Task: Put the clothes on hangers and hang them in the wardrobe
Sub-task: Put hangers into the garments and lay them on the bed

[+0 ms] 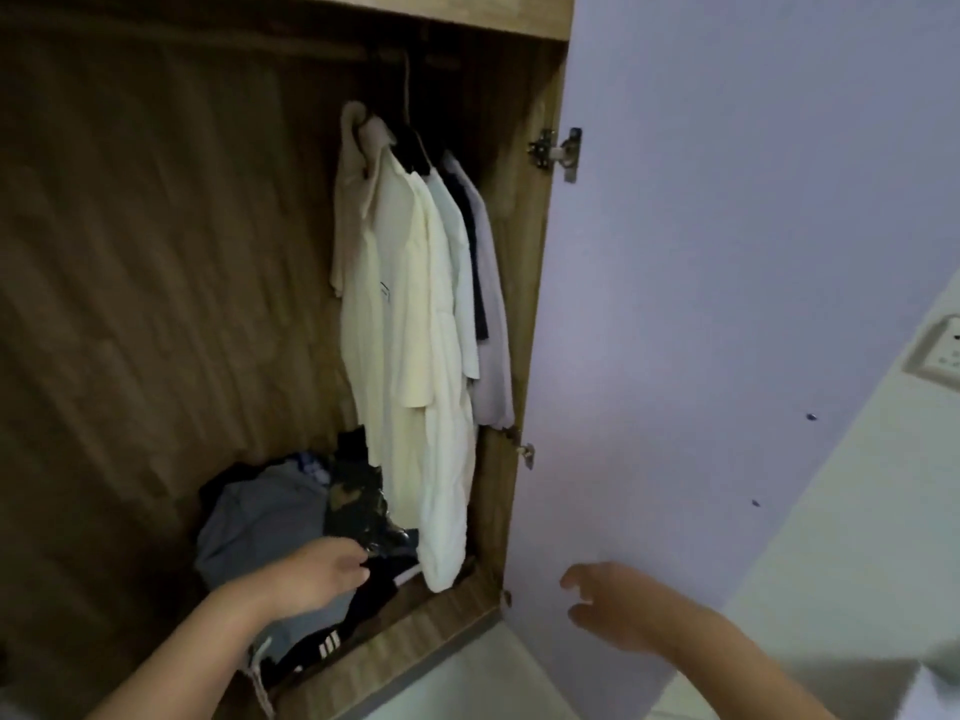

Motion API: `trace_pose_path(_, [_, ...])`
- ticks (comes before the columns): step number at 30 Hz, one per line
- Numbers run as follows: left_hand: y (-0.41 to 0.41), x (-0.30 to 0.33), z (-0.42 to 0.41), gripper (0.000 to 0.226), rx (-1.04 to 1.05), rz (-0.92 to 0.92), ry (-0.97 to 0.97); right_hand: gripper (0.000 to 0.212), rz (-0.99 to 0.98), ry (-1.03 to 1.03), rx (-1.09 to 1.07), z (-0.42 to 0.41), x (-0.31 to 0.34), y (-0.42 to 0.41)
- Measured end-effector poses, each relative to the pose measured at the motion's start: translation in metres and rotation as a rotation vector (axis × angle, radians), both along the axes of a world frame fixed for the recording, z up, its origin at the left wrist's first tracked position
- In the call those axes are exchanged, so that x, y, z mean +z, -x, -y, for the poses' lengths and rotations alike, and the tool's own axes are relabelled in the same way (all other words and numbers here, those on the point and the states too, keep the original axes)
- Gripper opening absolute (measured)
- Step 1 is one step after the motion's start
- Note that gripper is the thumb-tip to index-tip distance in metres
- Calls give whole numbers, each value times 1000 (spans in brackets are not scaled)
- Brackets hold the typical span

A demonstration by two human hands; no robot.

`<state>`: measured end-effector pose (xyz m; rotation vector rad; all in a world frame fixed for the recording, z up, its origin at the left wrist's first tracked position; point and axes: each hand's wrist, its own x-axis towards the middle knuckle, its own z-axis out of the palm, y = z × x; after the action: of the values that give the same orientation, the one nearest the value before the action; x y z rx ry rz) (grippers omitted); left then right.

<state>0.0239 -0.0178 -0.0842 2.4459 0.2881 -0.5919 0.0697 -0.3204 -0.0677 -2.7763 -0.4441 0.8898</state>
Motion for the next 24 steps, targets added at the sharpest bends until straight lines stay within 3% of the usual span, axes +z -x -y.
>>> trace_pose_path(9, [-54, 34, -47, 33, 185, 260, 38, 37, 311, -115, 210, -86, 69, -80])
trace_pose_path(13, [-102, 70, -69, 30, 184, 431, 111, 34, 484, -425, 115, -134, 102, -118])
trace_pose_path(17, [-151, 110, -89, 33, 142, 601, 143, 47, 698, -763, -45, -188, 149, -152])
trace_pose_path(21, [-192, 148, -101, 37, 94, 729, 183, 58, 845, -882, -165, -235, 192, -183])
trace_pose_path(24, [-215, 166, -107, 40, 79, 773, 248, 59, 829, -871, -249, -259, 208, -204])
